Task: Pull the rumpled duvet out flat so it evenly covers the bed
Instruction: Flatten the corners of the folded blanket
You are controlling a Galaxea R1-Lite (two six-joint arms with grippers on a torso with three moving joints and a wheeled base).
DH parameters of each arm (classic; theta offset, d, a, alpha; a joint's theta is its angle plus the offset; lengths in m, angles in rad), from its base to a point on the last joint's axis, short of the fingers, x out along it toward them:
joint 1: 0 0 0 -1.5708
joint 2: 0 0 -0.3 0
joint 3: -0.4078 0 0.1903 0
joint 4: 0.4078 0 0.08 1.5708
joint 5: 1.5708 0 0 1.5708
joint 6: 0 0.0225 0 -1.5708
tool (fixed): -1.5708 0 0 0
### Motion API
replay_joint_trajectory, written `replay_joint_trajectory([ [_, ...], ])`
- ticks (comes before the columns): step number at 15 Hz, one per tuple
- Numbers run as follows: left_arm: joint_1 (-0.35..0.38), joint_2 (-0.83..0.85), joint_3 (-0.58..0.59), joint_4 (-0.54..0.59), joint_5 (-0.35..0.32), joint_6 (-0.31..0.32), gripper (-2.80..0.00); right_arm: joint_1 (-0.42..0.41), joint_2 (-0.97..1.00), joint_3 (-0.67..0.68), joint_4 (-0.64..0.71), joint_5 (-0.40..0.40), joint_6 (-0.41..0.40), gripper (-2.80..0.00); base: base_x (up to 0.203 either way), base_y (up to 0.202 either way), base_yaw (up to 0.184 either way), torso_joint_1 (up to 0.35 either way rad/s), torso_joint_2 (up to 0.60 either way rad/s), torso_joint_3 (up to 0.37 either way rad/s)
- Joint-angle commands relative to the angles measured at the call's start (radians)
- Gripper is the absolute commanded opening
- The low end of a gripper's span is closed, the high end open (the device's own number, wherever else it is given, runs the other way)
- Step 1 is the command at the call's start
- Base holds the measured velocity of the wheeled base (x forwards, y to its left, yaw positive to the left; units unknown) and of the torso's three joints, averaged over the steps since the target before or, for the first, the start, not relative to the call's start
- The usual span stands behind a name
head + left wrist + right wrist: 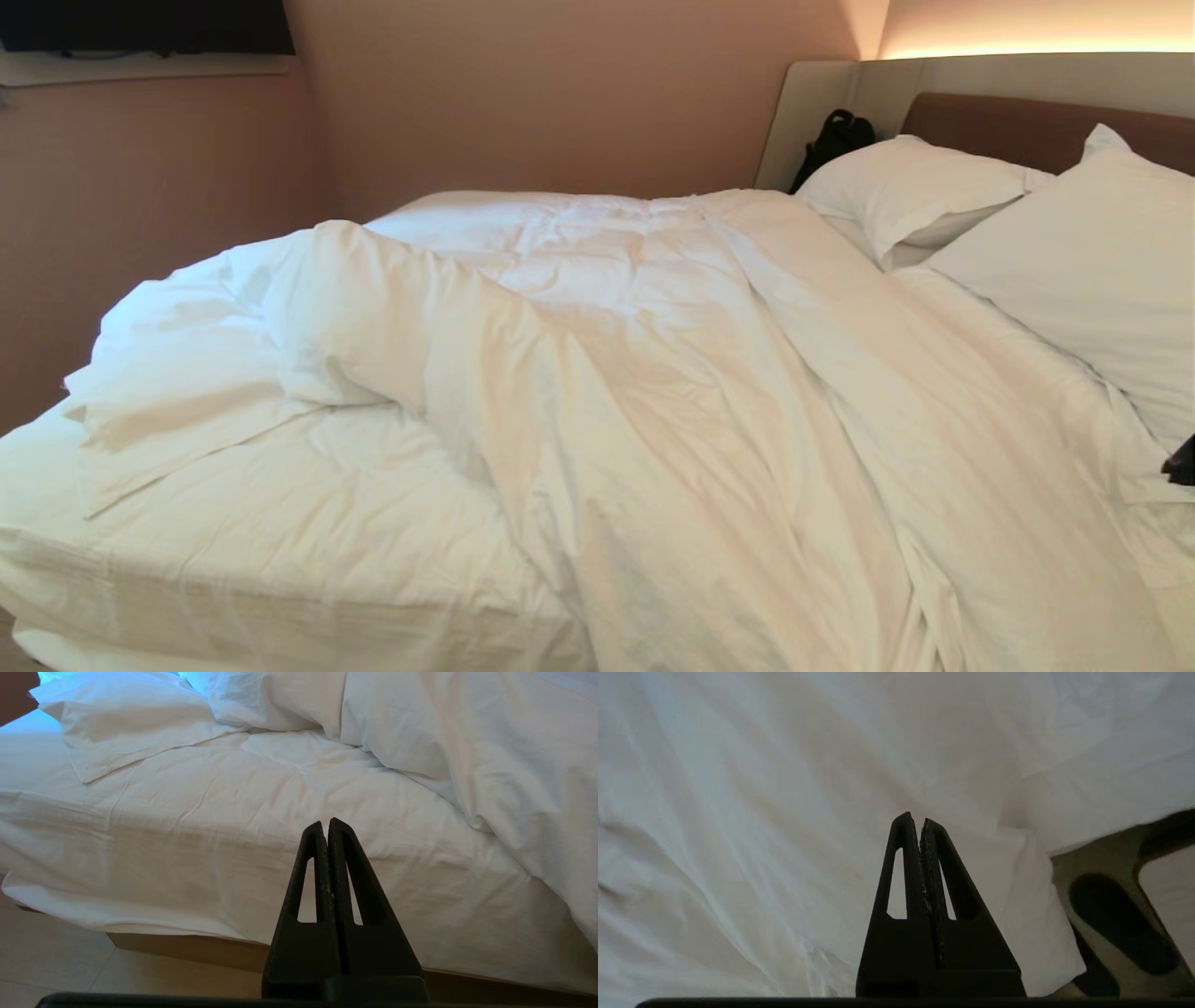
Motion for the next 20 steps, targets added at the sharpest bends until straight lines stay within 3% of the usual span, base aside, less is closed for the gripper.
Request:
replay_joint_trajectory([
  [1,0.000,0.002,0.000,-0.001,0.000,0.000,-2.80,0.081,-0.036,0.059,-0.007,0.038,-0.379,-2.80,0.000,0.000,0.000,0.000,0.00,0.000],
  [7,0.000,0.002,0.000,-0.001,0.000,-0.001,-2.80,0.261,-0.068,0.080,-0.010,-0.030,-0.379,-2.80,0.000,0.000,0.000,0.000,0.00,0.000],
  [11,0.000,0.002,0.000,-0.001,0.000,-0.002,-2.80,0.218,-0.021,0.071,-0.019,-0.020,-0.340,-2.80,0.000,0.000,0.000,0.000,0.00,0.000],
  [14,0.000,0.002,0.000,-0.001,0.000,0.000,-2.80,0.148,-0.010,0.098,-0.029,0.086,-0.480,-2.80,0.000,0.000,0.000,0.000,0.00,0.000],
  [17,0.000,0.002,0.000,-0.001,0.000,-0.002,-2.80,0.193,-0.036,0.137,-0.031,0.078,-0.529,-2.80,0.000,0.000,0.000,0.000,0.00,0.000],
  [18,0.000,0.002,0.000,-0.001,0.000,-0.001,-2.80,0.213,-0.035,0.147,-0.032,0.057,-0.530,0.00,0.000,0.000,0.000,0.000,0.00,0.000],
  [20,0.000,0.002,0.000,-0.001,0.000,-0.002,-2.80,0.259,-0.029,0.161,-0.034,0.007,-0.530,0.00,0.000,0.000,0.000,0.000,0.00,0.000],
])
